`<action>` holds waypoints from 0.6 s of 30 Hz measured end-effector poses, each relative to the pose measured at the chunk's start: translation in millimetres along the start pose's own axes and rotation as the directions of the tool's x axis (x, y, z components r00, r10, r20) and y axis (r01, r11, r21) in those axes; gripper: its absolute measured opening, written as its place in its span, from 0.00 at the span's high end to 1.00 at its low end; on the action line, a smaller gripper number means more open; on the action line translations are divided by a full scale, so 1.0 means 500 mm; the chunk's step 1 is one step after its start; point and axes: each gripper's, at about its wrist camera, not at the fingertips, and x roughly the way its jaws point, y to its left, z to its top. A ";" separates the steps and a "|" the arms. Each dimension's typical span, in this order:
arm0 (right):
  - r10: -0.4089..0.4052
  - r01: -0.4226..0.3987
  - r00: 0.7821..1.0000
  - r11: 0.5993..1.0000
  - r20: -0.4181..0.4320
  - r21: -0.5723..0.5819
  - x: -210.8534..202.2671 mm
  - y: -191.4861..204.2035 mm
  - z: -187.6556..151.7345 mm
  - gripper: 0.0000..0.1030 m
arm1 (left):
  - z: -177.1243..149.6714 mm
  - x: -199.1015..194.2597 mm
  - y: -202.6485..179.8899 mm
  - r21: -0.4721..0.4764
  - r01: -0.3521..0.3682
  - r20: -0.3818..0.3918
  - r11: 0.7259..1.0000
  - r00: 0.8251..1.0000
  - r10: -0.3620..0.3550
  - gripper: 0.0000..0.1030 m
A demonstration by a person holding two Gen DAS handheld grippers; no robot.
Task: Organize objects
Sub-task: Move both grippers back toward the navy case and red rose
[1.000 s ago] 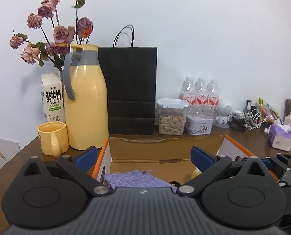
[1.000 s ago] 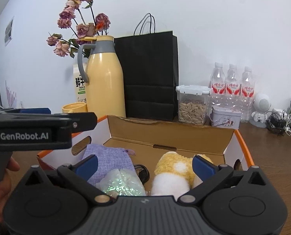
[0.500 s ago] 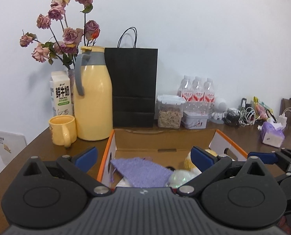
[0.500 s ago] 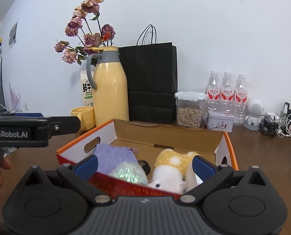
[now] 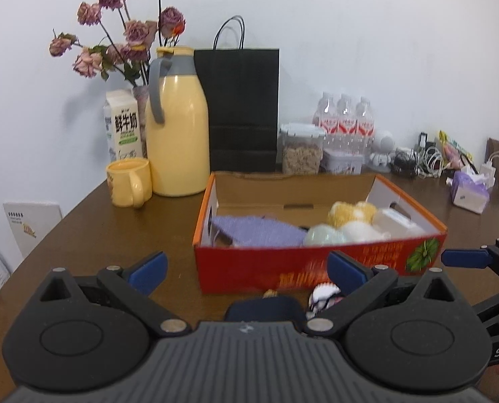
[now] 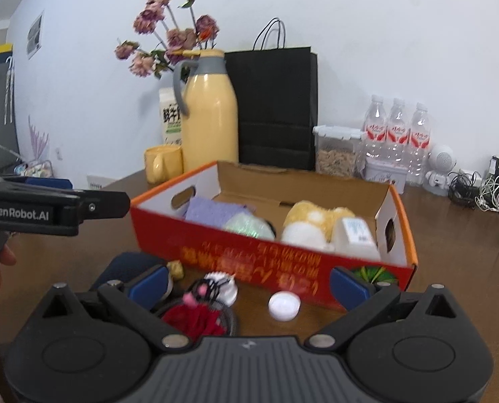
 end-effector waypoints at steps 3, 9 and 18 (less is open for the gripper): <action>0.005 -0.005 1.000 1.000 -0.013 -0.012 -0.009 0.011 -0.014 0.00 | -0.018 -0.007 0.010 -0.004 -0.005 -0.030 1.000 1.000 0.005 0.00; 0.013 -0.013 1.000 1.000 -0.027 -0.022 -0.019 0.024 -0.032 0.03 | -0.044 -0.016 0.031 -0.034 -0.023 -0.080 0.999 0.997 0.020 0.00; 0.050 -0.051 0.999 0.998 -0.020 -0.025 -0.024 0.036 -0.048 0.27 | -0.069 -0.036 0.051 -0.068 -0.041 -0.104 0.997 0.994 0.034 0.00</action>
